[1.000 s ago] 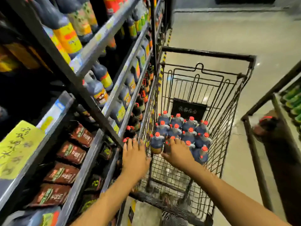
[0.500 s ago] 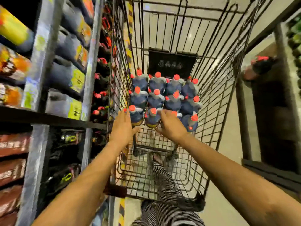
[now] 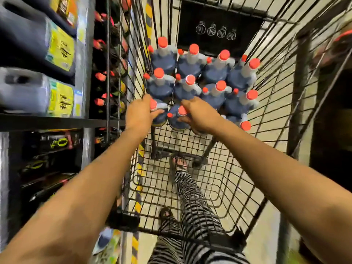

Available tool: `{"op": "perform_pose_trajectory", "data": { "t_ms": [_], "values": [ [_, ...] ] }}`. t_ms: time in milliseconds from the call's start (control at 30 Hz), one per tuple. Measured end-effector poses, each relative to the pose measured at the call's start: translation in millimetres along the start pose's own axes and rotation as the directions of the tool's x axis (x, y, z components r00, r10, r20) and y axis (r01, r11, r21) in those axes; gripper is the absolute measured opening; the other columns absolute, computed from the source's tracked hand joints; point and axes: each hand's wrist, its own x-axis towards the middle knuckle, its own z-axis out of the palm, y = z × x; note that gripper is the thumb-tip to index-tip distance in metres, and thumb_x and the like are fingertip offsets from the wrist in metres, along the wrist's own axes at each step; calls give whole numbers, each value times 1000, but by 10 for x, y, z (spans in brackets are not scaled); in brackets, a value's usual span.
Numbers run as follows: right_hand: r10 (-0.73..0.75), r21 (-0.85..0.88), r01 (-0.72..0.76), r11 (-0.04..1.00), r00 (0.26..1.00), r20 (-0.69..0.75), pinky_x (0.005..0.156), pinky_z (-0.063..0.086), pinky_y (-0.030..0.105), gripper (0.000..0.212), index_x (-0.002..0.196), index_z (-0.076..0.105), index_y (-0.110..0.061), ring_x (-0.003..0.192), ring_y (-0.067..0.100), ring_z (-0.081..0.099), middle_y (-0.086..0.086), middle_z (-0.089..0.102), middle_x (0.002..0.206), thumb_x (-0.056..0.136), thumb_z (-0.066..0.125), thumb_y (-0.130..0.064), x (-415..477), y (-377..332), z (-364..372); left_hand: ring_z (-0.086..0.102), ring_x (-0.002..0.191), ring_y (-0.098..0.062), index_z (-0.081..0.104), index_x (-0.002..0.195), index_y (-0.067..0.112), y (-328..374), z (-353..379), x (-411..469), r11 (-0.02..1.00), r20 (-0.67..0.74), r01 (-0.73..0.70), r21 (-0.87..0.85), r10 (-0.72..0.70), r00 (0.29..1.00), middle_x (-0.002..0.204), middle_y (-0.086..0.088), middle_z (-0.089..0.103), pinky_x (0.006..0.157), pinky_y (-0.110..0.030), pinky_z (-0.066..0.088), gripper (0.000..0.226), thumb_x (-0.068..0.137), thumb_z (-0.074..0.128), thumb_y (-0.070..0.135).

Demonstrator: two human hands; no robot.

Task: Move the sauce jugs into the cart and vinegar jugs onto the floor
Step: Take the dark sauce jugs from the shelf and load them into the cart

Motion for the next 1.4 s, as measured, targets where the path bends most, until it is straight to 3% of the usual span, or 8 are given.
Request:
{"op": "perform_pose_trajectory", "data": {
  "t_ms": [233, 367, 467, 667, 833, 933, 1167, 1400],
  "values": [
    [30, 441, 31, 897, 991, -131, 62, 35, 12, 33, 71, 44, -28, 66, -4, 52, -18, 49, 66, 82, 72, -15, -255, -95, -155, 60, 89, -41, 59, 101, 5, 5, -114, -298, 995, -99, 52, -82, -60, 993, 95, -22, 67, 72, -42, 42, 51, 82, 63, 52],
    [45, 587, 75, 806, 981, -188, 69, 48, 23, 29, 98, 57, -1, 72, -4, 53, -3, 61, 79, 82, 72, -19, -581, -336, -363, 62, 85, -41, 63, 97, 4, 148, -558, -676, 989, -231, 19, -148, -54, 971, 90, -22, 68, 67, -39, 42, 49, 79, 68, 50],
    [22, 579, 171, 797, 950, -312, 76, 51, 43, 26, 94, 61, -6, 81, 22, 62, 13, 65, 87, 78, 72, -23, -857, -679, -622, 63, 75, -38, 66, 88, 5, 233, -1017, -1076, 970, -378, -38, -242, -58, 924, 79, -19, 69, 63, -35, 36, 45, 76, 72, 48],
    [-148, 473, 370, 800, 885, -442, 51, 40, 19, 13, 80, 64, 2, 57, -3, 46, 6, 58, 63, 82, 72, -9, -1582, -1471, -1154, 60, 58, -33, 65, 72, 10, 323, -1980, -2045, 920, -668, -168, -354, -124, 733, 62, -8, 65, 54, -38, 47, 45, 72, 70, 55],
    [-239, 424, 511, 748, 803, -546, 71, 51, 49, 28, 88, 66, 0, 76, 31, 66, 24, 68, 81, 79, 74, -26, -2279, -2151, -1459, 62, 58, -23, 66, 76, 13, 232, -2688, -3018, 930, -796, -227, -291, -104, 597, 63, -2, 66, 60, -30, 47, 50, 71, 61, 62],
    [-311, 391, 588, 708, 757, -575, 58, 41, 37, 25, 77, 66, -9, 62, 8, 52, 4, 62, 61, 79, 73, -33, -2653, -2565, -1567, 58, 57, -13, 66, 76, 14, 135, -3009, -3608, 947, -858, -242, -211, -61, 509, 64, 2, 66, 56, -21, 39, 45, 73, 65, 59],
    [-573, 336, 726, 600, 683, -453, 53, 32, 12, 17, 79, 63, -1, 49, -1, 39, -8, 49, 52, 85, 69, -16, -3211, -3495, -1512, 38, 60, -12, 47, 69, 30, -216, -3383, -4751, 974, -878, -210, -88, 23, 478, 52, 15, 37, 52, -8, 31, 32, 73, 63, 58],
    [-741, 300, 827, 475, 560, -371, 58, 35, 28, 15, 73, 63, -13, 60, 10, 44, 8, 53, 62, 85, 69, -20, -3351, -4156, -1481, 52, 53, -9, 64, 73, 19, -563, -3541, -5366, 997, -927, -55, -53, -29, 374, 61, 5, 63, 53, -17, 31, 45, 72, 58, 64]
  ]
}}
